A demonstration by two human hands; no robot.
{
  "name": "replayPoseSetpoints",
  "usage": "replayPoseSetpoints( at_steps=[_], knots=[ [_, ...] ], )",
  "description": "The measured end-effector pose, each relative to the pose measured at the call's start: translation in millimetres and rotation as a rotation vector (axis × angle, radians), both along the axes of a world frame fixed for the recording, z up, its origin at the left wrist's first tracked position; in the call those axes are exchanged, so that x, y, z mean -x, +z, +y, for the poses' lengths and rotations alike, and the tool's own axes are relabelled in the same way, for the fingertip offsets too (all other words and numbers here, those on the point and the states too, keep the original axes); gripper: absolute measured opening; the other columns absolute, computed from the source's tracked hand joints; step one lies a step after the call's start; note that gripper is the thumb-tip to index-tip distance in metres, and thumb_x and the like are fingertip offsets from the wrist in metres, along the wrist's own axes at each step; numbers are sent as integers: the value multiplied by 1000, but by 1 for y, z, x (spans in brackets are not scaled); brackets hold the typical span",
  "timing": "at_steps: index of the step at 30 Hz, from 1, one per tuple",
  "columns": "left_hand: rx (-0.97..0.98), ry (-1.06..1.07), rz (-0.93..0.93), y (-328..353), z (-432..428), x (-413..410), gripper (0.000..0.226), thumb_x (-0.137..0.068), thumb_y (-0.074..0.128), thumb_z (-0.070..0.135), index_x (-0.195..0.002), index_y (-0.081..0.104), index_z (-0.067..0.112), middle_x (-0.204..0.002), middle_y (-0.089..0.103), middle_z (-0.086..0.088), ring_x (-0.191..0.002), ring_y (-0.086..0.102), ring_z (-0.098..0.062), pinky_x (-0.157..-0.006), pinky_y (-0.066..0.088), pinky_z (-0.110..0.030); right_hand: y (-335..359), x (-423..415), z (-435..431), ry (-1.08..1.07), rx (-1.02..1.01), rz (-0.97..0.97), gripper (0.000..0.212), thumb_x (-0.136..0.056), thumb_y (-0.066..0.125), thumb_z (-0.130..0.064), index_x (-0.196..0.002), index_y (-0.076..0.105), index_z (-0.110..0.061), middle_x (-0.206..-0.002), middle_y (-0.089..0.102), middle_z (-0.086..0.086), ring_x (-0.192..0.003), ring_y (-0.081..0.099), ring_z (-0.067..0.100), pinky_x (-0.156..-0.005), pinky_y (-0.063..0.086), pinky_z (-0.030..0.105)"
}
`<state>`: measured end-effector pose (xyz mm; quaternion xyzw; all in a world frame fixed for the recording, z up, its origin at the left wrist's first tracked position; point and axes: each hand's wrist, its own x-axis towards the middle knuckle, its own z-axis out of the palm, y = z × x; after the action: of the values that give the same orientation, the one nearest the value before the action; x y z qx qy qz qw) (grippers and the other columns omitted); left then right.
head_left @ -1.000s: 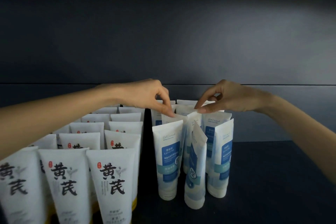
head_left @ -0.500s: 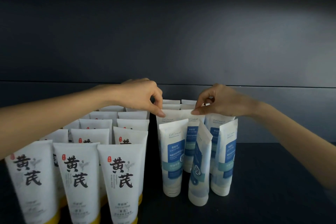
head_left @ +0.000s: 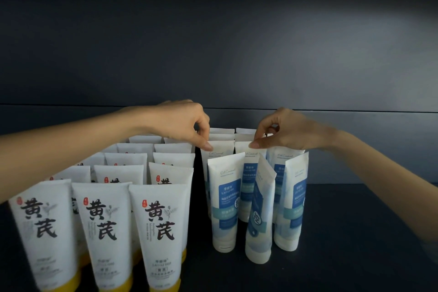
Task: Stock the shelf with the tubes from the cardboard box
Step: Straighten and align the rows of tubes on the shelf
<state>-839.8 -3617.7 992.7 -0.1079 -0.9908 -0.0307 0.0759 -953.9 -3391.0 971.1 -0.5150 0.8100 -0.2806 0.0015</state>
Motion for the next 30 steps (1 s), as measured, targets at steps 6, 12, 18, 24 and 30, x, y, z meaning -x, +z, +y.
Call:
replayPoseSetpoints(
  at_steps=[6,12,18,24,30],
  knots=[
    [36,9,-13,2,-2,0,21,-75,70,51,-64,70,33,-75,60,27,-66,51,9,-57,33,-25,-1,0,0,-12,-1,-7,24,-77,77,-32,-55,68,-38,-63,63,-26,-66,53,-16,-60,35,-3],
    [11,26,-37,5,4,0,32,-64,64,69,-70,72,39,-80,64,23,-75,53,6,-61,37,-23,5,0,5,-44,13,14,13,-70,74,-47,-76,74,-35,-92,71,1,-94,62,18,-91,48,35],
    [-94,-52,1,3,26,13,55,-57,52,78,-85,75,37,-79,61,27,-73,51,14,-62,35,-23,14,3,36,-71,-20,-75,38,-55,70,-61,-82,76,-35,-97,70,-2,-94,61,8,-93,43,26],
    [-153,-138,-5,-6,35,28,11,-78,72,44,-71,72,35,-76,63,25,-66,50,17,-55,32,-7,9,8,58,-139,-118,-116,34,-56,73,-58,-77,76,-32,-88,69,3,-81,61,9,-85,45,23],
    [-217,-156,21,-11,33,31,14,-80,74,31,-77,76,17,-76,63,17,-61,50,15,-56,32,-2,2,14,60,-111,-40,-122,29,-57,75,-55,-68,75,-27,-63,58,1,-63,48,4,-65,39,14]
  ],
)
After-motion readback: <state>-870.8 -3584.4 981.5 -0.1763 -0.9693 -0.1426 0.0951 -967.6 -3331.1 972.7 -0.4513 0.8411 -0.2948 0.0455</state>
